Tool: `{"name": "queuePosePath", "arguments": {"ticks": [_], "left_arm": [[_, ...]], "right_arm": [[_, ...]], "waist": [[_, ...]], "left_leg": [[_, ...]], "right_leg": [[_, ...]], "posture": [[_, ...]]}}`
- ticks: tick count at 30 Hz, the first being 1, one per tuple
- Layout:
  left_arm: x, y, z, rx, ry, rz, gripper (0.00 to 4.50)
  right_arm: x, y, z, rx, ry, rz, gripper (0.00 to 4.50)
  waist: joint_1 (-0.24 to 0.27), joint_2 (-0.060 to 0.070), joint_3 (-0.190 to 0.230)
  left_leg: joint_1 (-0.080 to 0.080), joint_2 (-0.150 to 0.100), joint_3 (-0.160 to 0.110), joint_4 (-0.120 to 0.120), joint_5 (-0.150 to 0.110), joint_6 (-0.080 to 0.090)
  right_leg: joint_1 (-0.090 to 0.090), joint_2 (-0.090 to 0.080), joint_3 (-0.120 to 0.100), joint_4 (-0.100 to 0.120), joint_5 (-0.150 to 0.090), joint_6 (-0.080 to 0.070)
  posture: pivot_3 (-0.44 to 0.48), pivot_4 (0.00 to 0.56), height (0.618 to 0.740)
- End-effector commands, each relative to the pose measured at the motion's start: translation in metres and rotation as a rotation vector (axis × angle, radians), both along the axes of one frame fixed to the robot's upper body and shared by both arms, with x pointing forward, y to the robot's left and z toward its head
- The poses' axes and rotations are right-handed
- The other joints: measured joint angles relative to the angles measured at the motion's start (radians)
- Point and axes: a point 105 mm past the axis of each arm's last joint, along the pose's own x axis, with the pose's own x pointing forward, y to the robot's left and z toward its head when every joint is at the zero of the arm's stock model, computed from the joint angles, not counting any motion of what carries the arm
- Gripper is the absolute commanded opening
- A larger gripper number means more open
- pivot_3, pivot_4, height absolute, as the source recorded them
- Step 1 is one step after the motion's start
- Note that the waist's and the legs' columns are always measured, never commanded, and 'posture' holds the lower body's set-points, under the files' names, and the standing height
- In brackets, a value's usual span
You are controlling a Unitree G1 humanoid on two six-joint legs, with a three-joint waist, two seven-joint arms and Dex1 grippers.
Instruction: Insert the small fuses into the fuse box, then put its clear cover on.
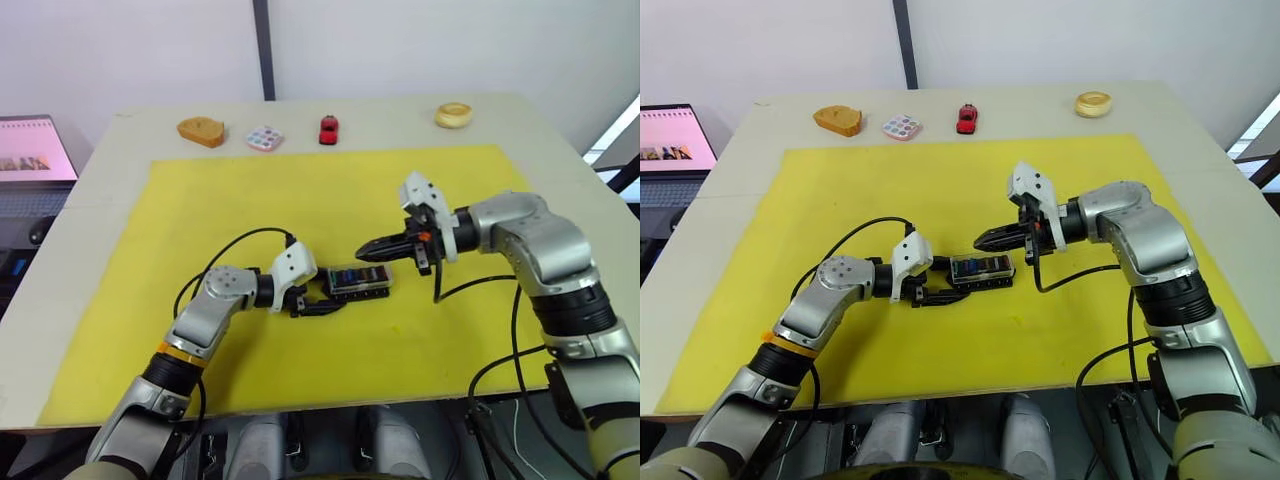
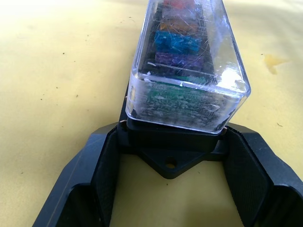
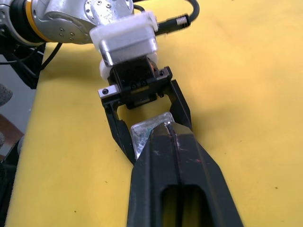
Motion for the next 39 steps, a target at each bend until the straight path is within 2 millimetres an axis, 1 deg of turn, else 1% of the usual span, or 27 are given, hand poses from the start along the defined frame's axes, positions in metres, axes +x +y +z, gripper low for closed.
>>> {"name": "queuePosePath", "arguments": {"ticks": [1,12,20,22,24,25,26,27,28,29,32,34,38,39], "left_arm": [[-0.012,0.005,-0.021,0.057,0.105,-0.045,2.57],[-0.012,0.008,-0.022,0.074,0.113,-0.054,2.57],[-0.012,0.007,-0.022,0.073,0.115,-0.059,2.57],[-0.014,0.007,-0.023,0.073,0.118,-0.061,2.57],[-0.014,0.006,-0.023,0.071,0.119,-0.063,2.57],[-0.015,0.006,-0.023,0.070,0.119,-0.064,2.57],[-0.015,0.005,-0.022,0.068,0.115,-0.065,2.57],[-0.015,0.003,-0.020,0.065,0.109,-0.068,2.57],[-0.015,0.002,-0.017,0.056,0.106,-0.069,2.57],[-0.016,0.001,-0.014,0.045,0.107,-0.069,2.57],[-0.019,0.001,-0.014,0.039,0.115,-0.068,2.57],[-0.021,0.002,-0.017,0.045,0.117,-0.068,2.57],[-0.021,0.003,-0.019,0.049,0.123,-0.063,2.57],[-0.020,0.005,-0.021,0.052,0.124,-0.058,2.57]], "right_arm": [[-0.001,0.002,0.009,0.042,-0.041,0.001,0.06],[0.001,0.008,0.010,0.081,-0.058,-0.024,0.06],[-0.002,0.012,-0.002,0.074,-0.030,-0.023,0.06],[-0.001,0.011,-0.014,0.054,-0.001,-0.040,0.06],[0.003,0.008,-0.038,0.006,0.071,-0.084,0.06],[0.006,0.005,-0.053,-0.032,0.115,-0.124,0.06],[0.007,0.001,-0.073,-0.094,0.153,-0.153,0.06],[0.004,-0.002,-0.087,-0.144,0.176,-0.148,0.06],[0.000,-0.004,-0.096,-0.180,0.198,-0.143,0.06],[-0.002,-0.004,-0.099,-0.192,0.217,-0.140,0.06],[0.005,0.002,-0.090,-0.139,0.220,-0.158,0.06],[0.004,0.005,-0.084,-0.120,0.203,-0.127,0.06],[-0.003,0.003,-0.074,-0.085,0.200,-0.078,0.06],[-0.003,0.004,-0.065,-0.044,0.189,-0.071,0.06]], "waist": [[-0.005,0.000,0.000],[-0.007,0.000,0.000],[-0.007,0.000,0.000],[-0.007,0.000,0.000],[-0.007,0.000,0.000],[-0.007,0.000,0.000],[-0.008,0.000,0.000],[-0.008,0.001,-0.001],[-0.009,0.000,-0.002],[-0.009,0.000,-0.003],[-0.010,-0.001,-0.004],[-0.010,-0.001,-0.004],[-0.008,-0.001,-0.004],[-0.008,-0.001,-0.004]], "left_leg": [[0.000,0.000,0.000,0.000,0.000,0.000],[0.000,0.000,0.000,0.000,0.000,0.000],[0.000,0.000,0.000,0.000,0.000,0.000],[0.000,0.000,0.000,0.000,0.000,0.000],[0.000,0.000,0.000,0.000,0.000,0.000],[0.000,0.000,0.000,0.000,0.000,0.000],[0.001,0.000,0.000,0.000,0.000,0.000],[0.001,0.000,0.000,0.000,0.000,0.000],[0.002,0.000,0.000,0.000,0.000,0.000],[0.003,0.001,0.000,-0.001,0.000,0.000],[0.009,0.001,-0.001,-0.001,-0.003,-0.002],[0.016,0.001,-0.001,-0.001,-0.006,-0.004],[0.018,0.002,-0.001,-0.002,-0.008,-0.005],[0.018,0.002,-0.001,-0.003,-0.008,-0.005]], "right_leg": [[0.000,0.000,0.000,0.000,0.000,0.000],[0.000,0.000,0.000,0.000,0.000,0.000],[0.000,0.000,0.000,0.000,0.000,0.000],[0.000,0.000,0.000,0.000,0.000,0.000],[0.000,0.000,0.000,0.000,0.000,0.000],[0.000,0.000,0.000,0.000,0.000,0.000],[0.000,0.000,0.000,0.000,0.000,0.000],[0.000,0.000,0.000,0.000,0.000,0.000],[0.001,0.001,0.000,0.000,0.000,0.000],[0.002,0.001,0.000,0.000,-0.001,0.000],[0.008,0.001,0.000,-0.001,-0.003,-0.002],[0.013,0.000,0.000,-0.001,-0.006,-0.003],[0.014,0.000,0.000,-0.001,-0.008,-0.006],[0.014,0.000,0.000,-0.001,-0.009,-0.005]], "posture": [[0.000,0.150,0.740],[0.000,0.150,0.740],[0.000,0.150,0.740],[0.000,0.150,0.740],[0.000,0.150,0.740],[0.000,0.150,0.740],[0.000,0.150,0.740],[0.000,0.150,0.740],[0.000,0.150,0.740],[0.000,0.150,0.740],[0.000,0.150,0.740],[0.000,0.150,0.740],[0.000,0.150,0.740],[0.000,0.150,0.740]]}}
